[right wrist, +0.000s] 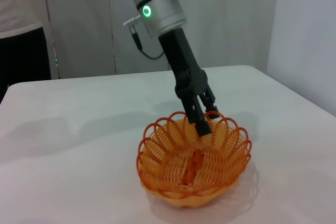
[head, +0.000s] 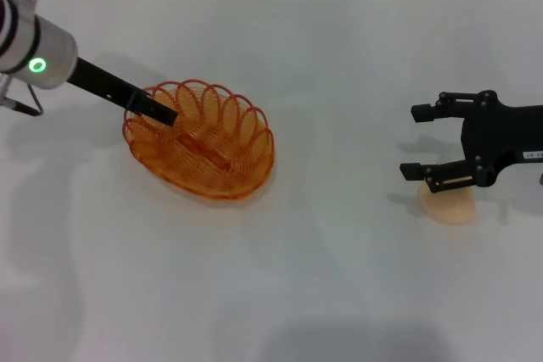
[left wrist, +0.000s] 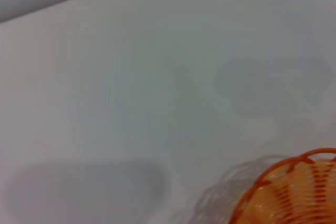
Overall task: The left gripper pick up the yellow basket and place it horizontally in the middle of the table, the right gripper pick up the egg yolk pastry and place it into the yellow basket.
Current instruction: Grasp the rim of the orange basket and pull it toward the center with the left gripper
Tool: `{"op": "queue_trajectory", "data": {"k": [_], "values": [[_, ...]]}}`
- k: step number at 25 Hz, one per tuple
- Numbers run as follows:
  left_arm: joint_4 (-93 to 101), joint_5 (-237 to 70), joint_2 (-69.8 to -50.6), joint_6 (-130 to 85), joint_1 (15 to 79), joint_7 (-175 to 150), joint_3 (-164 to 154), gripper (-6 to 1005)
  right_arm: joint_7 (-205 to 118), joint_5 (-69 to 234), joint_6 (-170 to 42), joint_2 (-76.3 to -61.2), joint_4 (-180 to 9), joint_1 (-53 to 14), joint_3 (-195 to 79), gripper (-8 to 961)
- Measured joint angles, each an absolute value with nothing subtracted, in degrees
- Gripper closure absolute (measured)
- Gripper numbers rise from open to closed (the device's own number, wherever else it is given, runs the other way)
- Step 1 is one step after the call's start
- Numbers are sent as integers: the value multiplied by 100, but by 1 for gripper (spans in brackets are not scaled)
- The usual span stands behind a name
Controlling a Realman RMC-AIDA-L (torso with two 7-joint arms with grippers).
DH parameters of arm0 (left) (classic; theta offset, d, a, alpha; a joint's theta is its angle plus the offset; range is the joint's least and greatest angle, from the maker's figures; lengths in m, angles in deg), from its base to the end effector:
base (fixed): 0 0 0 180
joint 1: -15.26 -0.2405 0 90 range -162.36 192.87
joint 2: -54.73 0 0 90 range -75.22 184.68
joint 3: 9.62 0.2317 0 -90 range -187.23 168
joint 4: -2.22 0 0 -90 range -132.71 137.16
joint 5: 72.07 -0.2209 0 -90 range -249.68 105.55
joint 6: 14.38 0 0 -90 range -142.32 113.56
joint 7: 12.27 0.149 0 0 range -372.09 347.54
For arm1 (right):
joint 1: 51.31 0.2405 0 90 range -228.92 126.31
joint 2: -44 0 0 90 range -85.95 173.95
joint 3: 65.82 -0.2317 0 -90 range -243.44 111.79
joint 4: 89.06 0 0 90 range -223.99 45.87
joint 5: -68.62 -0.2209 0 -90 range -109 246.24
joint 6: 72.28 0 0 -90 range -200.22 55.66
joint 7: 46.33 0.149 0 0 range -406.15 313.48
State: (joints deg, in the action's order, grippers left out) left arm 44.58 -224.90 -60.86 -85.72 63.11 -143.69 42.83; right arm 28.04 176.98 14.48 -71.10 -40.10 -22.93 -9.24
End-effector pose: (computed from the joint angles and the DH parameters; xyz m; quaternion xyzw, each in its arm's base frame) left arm -0.2314 0.4183 0.0205 -0.8837 -0.3993 0.1033 0.2214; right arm 0.2246 0.3446 0.0276 -0.9769 0.0536 0.1575 0.1343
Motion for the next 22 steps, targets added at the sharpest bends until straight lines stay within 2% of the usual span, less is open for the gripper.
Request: {"op": "queue_trajectory", "data": {"k": [8,14,22], "values": [[4425,-22476,-6168,-8482,6278,-14332,4257,182,2801,17700,1411,-7105,-4008,-2292,-922,96],[4423,-22434,-6155,-8467,6259,-14326,4226,376,2801,17702,1395,-7104,-4009,-2279,-922,95],[4423,-22252,-6164,-8462,6189,-14216,4223,550,2810,17704,1394,-7112,-4009,-2254,-922,95]]}}
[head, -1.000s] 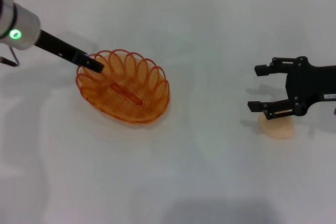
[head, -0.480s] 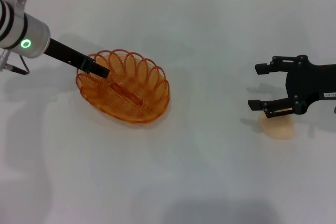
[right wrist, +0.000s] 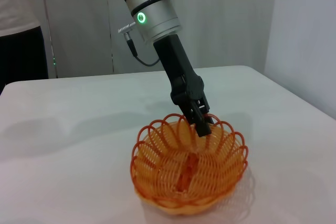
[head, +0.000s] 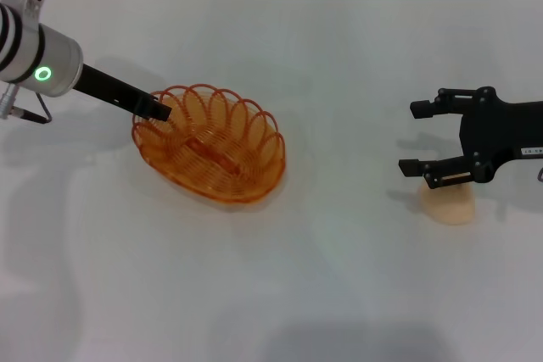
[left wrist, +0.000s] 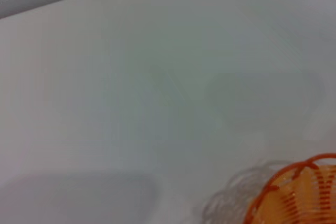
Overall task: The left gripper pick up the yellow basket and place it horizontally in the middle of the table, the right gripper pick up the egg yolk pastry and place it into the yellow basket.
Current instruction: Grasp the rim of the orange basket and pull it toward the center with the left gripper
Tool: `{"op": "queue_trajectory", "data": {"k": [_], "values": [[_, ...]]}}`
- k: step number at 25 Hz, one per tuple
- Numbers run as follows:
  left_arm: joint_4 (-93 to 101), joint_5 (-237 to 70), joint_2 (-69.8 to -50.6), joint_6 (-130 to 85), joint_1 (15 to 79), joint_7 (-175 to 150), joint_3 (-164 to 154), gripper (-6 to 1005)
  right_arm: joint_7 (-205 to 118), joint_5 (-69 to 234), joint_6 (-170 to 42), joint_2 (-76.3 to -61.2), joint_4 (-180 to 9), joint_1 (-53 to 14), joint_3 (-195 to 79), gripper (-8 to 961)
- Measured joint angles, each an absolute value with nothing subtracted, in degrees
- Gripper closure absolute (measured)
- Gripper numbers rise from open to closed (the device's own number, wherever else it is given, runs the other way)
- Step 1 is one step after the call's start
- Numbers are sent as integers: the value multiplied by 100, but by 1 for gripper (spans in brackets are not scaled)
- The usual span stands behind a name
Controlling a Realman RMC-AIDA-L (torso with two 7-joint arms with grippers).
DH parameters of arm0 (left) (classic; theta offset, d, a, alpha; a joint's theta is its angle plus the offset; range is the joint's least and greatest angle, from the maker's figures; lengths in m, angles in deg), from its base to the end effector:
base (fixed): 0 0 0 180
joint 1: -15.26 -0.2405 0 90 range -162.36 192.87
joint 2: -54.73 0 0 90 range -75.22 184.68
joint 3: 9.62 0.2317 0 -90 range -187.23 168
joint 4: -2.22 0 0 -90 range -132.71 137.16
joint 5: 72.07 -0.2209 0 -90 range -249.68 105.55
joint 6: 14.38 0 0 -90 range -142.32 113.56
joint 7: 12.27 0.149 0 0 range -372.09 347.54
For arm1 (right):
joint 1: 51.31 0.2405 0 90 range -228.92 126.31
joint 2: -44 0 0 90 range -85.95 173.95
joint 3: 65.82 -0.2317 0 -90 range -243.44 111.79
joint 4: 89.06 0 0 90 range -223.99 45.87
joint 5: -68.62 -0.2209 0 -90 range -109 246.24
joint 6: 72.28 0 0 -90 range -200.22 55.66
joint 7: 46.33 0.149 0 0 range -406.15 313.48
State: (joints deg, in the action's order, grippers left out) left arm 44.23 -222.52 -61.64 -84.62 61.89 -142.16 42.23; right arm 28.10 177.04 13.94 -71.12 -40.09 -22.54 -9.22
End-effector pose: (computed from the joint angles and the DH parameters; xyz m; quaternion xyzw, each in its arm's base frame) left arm -0.2343 0.4144 0.0134 -0.8850 -0.4043 0.0811 0.2161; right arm 0.2228 0.3473 0.0276 -0.9767 0.0516 0.1562 0.1377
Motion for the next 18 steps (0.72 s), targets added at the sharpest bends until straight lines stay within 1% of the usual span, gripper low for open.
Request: {"op": "queue_trajectory", "data": {"k": [3,8,14,18], "values": [[4424,-22095,-6163,-8476,6166,-14207,4199,615,2829,17703,1405,-7104,-4008,-2252,-922,95],[4478,-21812,-6158,-8593,6132,-14202,4182,842,2866,17678,1404,-7102,-3914,-2273,-927,96],[4564,-21498,-6207,-8821,6096,-14556,4157,933,2868,17610,1405,-7108,-3863,-2337,-931,96],[4584,-20880,-6270,-8964,5988,-14873,4166,934,2839,17506,1428,-7102,-3842,-2391,-931,96]]}}
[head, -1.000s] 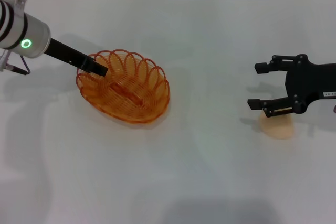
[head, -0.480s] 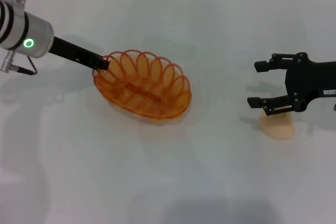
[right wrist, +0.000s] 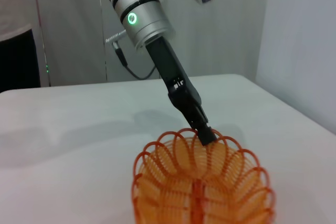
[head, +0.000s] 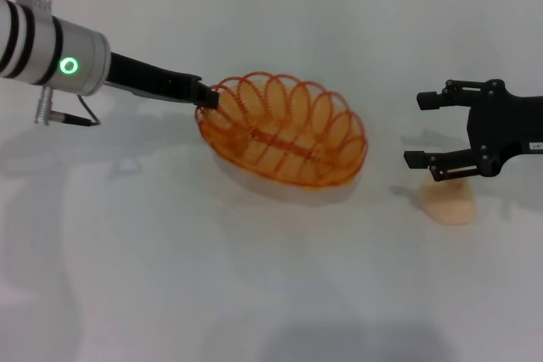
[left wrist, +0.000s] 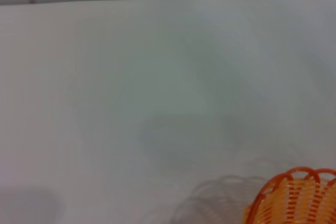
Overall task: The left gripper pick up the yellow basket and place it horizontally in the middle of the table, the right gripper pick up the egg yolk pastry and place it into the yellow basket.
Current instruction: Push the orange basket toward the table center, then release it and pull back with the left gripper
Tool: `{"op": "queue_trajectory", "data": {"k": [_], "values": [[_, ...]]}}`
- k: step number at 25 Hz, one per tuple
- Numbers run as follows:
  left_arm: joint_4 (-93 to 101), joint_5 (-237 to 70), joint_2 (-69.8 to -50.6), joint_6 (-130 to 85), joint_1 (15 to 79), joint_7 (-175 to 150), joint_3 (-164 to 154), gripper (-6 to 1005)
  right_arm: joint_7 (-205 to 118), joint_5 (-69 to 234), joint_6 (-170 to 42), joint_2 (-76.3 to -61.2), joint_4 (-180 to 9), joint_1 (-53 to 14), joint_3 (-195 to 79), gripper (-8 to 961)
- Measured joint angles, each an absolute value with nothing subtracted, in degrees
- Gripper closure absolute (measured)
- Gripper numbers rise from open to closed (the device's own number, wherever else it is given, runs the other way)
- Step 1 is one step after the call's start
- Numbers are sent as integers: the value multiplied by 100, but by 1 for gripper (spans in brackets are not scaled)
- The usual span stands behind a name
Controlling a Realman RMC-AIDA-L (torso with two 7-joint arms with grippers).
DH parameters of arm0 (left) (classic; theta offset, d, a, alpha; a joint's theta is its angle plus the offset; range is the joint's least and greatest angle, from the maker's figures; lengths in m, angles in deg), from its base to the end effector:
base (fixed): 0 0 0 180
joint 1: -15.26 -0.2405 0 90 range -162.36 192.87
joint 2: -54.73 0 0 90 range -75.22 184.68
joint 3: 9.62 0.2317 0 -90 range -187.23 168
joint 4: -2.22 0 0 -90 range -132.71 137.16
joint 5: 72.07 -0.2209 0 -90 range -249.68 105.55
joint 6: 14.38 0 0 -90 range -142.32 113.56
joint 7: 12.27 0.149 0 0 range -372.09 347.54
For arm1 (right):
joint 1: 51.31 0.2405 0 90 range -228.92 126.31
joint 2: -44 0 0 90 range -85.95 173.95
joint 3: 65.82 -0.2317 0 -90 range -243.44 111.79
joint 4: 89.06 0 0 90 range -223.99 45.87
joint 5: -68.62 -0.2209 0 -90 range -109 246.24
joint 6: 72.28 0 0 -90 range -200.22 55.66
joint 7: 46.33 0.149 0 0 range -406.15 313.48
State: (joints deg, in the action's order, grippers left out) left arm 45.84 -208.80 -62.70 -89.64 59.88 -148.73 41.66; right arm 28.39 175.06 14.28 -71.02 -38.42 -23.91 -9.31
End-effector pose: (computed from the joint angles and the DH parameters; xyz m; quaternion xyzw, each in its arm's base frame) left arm -0.2066 0.4032 0.0027 -0.8594 -0.4879 -0.0391 0.1478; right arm 0.2223 0.3457 0.0348 -0.9729 0.0519 0.1689 0.1493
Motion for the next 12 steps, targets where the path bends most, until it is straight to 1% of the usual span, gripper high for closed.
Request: {"op": "queue_trajectory", "data": {"k": [7,12], "values": [[4951,-20610,-6439,-8932,5758,-16023,4180,936,2696,17274,1449,-7103,-3782,-2536,-932,96],[5304,-20599,-6445,-8924,5622,-17061,4390,937,2683,17087,1509,-7104,-3715,-2648,-931,96]]}}
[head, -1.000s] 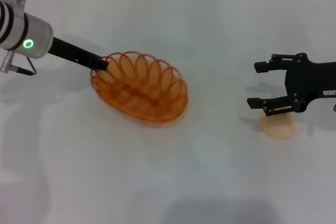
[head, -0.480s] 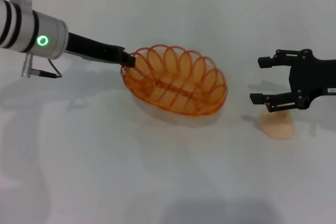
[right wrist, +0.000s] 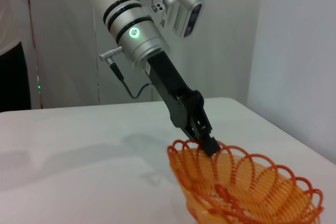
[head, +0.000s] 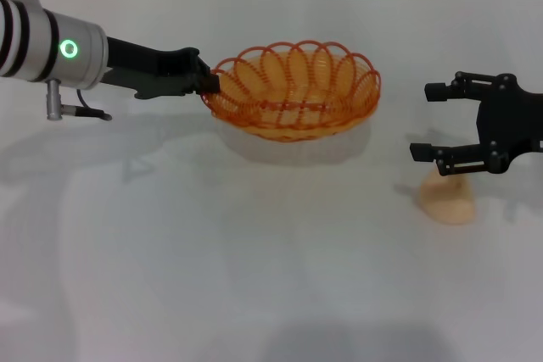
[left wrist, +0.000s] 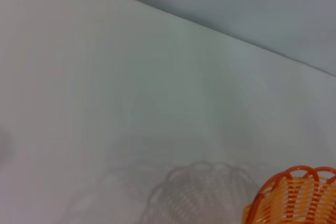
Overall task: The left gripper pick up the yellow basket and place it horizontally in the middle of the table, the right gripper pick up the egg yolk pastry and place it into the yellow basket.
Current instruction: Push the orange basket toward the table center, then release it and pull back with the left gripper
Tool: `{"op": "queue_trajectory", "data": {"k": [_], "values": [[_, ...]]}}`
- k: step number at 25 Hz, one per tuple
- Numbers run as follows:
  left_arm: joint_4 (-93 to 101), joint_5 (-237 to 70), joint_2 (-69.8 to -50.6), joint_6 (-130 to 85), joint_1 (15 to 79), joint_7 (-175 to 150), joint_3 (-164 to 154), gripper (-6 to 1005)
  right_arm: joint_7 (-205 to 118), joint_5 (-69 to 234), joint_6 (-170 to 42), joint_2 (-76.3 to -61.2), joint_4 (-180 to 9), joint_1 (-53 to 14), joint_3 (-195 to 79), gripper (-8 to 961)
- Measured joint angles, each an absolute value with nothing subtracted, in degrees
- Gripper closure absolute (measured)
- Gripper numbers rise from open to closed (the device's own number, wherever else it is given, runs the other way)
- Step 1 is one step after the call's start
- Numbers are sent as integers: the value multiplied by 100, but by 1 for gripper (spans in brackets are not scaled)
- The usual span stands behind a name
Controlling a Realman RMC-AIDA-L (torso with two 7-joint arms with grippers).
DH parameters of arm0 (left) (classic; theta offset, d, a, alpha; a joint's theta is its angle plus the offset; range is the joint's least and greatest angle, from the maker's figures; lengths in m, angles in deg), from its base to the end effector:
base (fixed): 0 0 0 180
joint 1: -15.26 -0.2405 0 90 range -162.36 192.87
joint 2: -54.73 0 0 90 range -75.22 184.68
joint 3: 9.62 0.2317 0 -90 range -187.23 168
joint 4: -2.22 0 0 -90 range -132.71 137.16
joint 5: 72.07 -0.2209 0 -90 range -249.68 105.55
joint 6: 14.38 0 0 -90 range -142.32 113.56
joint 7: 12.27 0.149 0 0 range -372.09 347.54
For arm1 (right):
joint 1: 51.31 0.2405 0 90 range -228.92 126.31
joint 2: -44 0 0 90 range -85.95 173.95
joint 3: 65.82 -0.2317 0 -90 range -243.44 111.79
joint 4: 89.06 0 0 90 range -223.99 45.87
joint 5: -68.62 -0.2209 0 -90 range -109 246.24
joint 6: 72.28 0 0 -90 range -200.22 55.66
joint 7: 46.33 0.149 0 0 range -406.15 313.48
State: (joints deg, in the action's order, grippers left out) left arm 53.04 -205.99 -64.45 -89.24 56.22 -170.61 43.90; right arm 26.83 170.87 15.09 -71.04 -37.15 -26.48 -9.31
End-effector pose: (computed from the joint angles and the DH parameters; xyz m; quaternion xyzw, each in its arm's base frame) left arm -0.1983 0.4010 0.0089 -0.7607 -0.6240 -0.0960 0.1508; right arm 0.2241 0.3389 0.0424 -0.9652 0.0473 0.1974 0.1652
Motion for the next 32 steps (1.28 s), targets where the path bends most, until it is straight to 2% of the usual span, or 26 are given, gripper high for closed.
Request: {"op": "queue_trajectory", "data": {"k": [10,27,32], "values": [[5533,-20558,-6475,-8490,5567,-18459,5801,937,2535,17028,1623,-7090,-3725,-2749,-931,95],[5154,-20350,-6476,-8377,5578,-18483,5792,936,2414,17028,1643,-7104,-3825,-2816,-931,95],[5160,-20346,-6469,-8376,5551,-18478,5794,883,2401,17031,1661,-7105,-3854,-2819,-931,95]]}}
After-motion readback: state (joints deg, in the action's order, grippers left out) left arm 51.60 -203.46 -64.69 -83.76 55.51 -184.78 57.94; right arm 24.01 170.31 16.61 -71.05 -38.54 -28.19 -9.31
